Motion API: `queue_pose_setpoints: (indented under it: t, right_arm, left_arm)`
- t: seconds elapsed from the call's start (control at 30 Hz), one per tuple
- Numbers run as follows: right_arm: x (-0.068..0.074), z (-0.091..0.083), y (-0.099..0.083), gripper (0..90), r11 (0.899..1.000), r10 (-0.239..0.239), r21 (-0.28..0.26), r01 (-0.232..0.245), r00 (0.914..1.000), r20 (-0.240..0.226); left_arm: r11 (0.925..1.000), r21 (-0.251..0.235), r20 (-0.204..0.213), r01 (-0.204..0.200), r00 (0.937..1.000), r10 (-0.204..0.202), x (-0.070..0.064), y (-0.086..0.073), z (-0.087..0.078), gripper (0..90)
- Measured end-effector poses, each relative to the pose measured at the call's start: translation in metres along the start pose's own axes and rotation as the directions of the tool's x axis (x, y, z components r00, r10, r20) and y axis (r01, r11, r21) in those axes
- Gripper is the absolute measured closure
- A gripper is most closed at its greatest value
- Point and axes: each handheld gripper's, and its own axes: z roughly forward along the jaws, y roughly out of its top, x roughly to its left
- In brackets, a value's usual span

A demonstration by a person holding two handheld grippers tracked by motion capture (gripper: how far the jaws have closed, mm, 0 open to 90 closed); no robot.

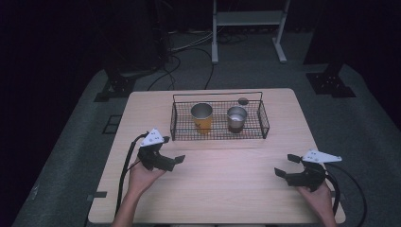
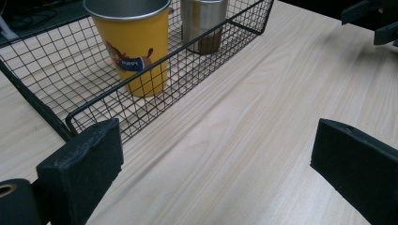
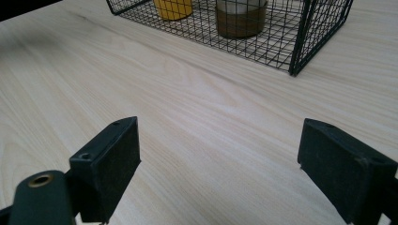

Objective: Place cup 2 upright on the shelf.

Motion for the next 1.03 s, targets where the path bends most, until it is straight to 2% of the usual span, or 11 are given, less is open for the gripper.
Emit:
queue_pose_setpoints:
  t: [1.03]
  right_arm:
    - [0.003, 0.001, -0.001, 12.5, 1.0, -0.009, 0.008, 0.009, 1.0, 0.002]
  left_arm:
    - [0.9987, -0.031, -0.026, 0.04, 0.9988, -0.041, -0.002, -0.028, -0.015, 1.8]
